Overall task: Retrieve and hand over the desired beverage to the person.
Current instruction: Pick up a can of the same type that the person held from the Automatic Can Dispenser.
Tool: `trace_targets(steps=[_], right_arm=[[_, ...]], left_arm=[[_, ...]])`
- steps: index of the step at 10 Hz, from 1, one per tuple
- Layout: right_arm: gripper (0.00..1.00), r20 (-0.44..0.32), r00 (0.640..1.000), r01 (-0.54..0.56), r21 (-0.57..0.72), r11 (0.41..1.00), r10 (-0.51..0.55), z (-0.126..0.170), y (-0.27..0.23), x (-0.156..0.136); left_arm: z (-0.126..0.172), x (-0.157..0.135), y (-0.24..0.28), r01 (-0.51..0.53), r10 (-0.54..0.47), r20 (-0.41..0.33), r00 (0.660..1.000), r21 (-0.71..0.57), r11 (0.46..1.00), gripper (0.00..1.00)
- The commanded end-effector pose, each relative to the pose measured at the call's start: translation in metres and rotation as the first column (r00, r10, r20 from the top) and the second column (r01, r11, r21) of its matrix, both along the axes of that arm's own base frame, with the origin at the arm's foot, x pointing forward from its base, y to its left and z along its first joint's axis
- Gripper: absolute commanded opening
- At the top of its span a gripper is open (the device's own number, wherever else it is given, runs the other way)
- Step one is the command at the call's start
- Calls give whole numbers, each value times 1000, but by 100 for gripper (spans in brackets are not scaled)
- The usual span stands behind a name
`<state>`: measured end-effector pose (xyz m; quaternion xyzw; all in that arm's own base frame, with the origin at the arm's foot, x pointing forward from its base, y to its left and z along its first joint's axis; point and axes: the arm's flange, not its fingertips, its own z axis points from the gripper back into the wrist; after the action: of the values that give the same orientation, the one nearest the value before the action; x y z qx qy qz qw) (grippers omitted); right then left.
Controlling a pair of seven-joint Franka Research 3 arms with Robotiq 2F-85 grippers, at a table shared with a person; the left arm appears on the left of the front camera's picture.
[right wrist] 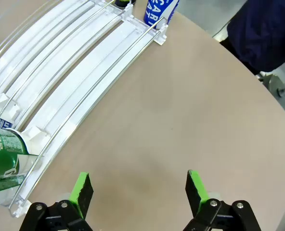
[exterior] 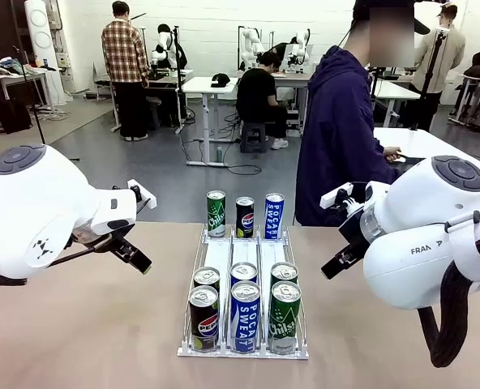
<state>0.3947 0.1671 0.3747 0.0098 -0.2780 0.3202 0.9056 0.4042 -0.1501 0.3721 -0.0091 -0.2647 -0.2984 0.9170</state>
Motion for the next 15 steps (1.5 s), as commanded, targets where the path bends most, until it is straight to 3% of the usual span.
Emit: trace_targets(steps=[1,14,15], right_arm=[[100,0,1000,0,0,1000,0,0,0,0],[100,0,1000,0,0,1000,0,0,0,0],[100,39,999,10,-13,1000,-10,34,0,-21]], left_arm=[[0,0,0,0,0,0,1000,0,1000,100],[0,0,0,0,0,0,1000,0,1000,100],[32,-10,-3,7,-8,19,1000,30,1000,100]])
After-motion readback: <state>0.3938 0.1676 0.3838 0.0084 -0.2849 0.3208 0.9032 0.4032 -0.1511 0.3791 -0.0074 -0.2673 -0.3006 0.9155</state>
